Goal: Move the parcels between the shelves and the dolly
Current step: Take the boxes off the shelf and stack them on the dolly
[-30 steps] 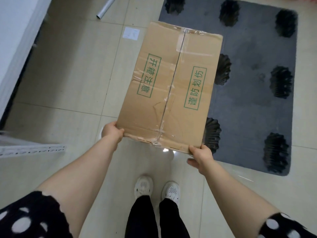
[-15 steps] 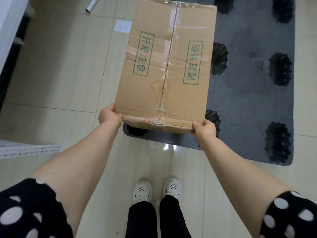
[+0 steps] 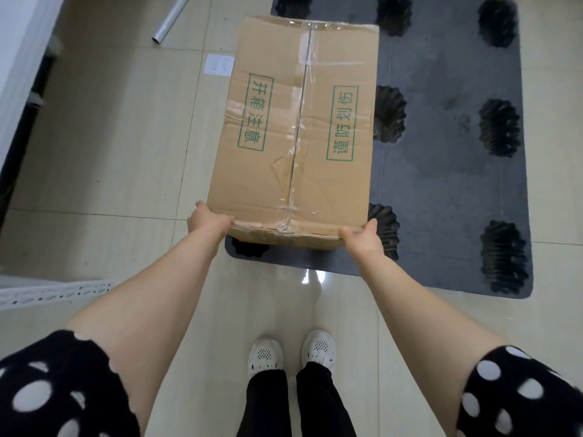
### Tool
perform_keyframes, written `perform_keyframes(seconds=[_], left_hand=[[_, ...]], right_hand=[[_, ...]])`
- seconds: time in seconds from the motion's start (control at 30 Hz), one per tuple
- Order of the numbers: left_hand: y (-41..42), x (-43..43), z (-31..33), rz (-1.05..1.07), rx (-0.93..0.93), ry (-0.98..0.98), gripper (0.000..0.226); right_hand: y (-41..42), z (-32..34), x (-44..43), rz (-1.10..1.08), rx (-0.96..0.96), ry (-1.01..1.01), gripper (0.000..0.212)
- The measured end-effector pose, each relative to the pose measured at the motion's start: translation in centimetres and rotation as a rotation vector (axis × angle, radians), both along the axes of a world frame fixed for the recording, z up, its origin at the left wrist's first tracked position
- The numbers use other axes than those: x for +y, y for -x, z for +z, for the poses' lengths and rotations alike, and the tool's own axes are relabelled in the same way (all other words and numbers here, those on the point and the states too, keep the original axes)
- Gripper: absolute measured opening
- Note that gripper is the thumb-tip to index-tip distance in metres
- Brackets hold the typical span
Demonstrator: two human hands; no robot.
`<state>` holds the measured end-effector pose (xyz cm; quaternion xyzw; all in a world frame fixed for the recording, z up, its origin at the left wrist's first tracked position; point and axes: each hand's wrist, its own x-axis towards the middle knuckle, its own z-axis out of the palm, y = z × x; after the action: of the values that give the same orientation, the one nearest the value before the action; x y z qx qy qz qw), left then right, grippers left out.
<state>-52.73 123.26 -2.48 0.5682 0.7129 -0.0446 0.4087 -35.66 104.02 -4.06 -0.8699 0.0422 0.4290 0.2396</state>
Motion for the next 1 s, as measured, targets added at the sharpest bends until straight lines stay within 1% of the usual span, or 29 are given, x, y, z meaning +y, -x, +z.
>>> perform_keyframes(seconds=[0.07, 0.13, 0.23, 0.33, 0.43, 0.5, 0.6, 0.67, 0.8, 1.0], left_hand=[[-1.0, -0.7, 2.0, -0.077, 0.079, -0.004, 0.072], [-2.3, -2.0, 4.7, -0.187, 0.092, -0.018, 0.078], [-4.6, -4.4, 9.3, -0.406, 0.060, -0.003, 0.081], [-6.9, -7.6, 14.9, -0.680, -0.029, 0.020, 0.075], [-8.9, -10.7, 20.5, -1.040, 0.005, -0.116, 0.067], [-10.0, -12.8, 23.7, -1.249, 0.033, -0.235, 0.063], [-11.5, -16.9, 27.5, -1.484, 0.019, -0.339, 0.064], [-12.4, -20.3, 29.6, -1.620, 0.000, -0.367, 0.064], [-13.9, -28.9, 32.9, -1.869, -0.026, -0.407, 0.065], [-15.7, -45.0, 35.7, -2.128, -0.157, -0.430, 0.062]], right_hand=[[0.5, 2.1, -0.7, 0.076, -0.043, 0.036, 0.079], [0.8, 4.8, -1.3, 0.126, -0.103, 0.019, 0.079], [0.7, 9.7, -2.4, 0.187, -0.149, 0.007, 0.075], [0.4, 15.3, -4.0, 0.205, -0.204, -0.001, 0.072], [0.5, 20.9, -6.6, 0.186, -0.270, 0.014, 0.075], [0.8, 24.3, -8.8, 0.135, -0.296, 0.035, 0.078], [1.7, 28.2, -13.3, 0.059, -0.320, 0.074, 0.079], [2.6, 30.1, -16.9, 0.006, -0.339, 0.100, 0.075], [4.8, 33.0, -25.3, -0.170, -0.373, 0.139, 0.059], [7.5, 34.9, -40.9, -0.536, -0.385, 0.093, 0.060]])
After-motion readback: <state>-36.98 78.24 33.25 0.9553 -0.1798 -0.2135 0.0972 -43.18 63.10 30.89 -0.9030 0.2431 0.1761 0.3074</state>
